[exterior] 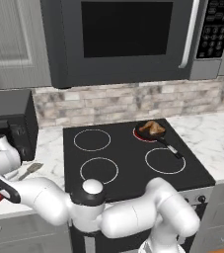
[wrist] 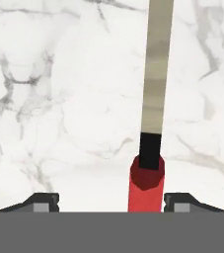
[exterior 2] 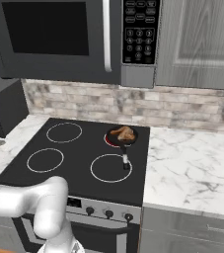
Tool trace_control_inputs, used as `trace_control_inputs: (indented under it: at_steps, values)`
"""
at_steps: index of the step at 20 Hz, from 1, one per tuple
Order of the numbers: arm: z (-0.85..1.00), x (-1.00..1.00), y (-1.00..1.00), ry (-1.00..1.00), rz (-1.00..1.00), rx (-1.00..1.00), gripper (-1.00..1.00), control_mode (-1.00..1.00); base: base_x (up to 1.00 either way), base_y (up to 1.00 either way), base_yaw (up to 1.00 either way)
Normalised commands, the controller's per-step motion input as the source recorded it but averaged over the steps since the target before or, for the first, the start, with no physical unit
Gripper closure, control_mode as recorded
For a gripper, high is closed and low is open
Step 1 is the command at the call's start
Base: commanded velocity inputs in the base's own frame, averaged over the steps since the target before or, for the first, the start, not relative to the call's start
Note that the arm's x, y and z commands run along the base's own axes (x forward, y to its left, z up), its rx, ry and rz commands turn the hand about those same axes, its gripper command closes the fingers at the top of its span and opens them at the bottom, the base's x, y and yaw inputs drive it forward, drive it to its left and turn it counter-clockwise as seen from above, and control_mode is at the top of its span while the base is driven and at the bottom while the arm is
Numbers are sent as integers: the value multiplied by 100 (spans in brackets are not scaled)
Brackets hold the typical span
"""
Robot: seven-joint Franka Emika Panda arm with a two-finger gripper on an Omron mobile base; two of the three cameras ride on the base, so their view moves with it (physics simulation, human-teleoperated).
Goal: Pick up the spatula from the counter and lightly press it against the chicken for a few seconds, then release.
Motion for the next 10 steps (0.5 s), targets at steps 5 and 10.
trace_control_inputs:
  at_steps: [5,10]
  values:
    - [-2,-9,-15,0,0,-4,100,-100,0,0,0]
    - [0,-41,-45,-1,-1,-1,100,-100,0,0,0]
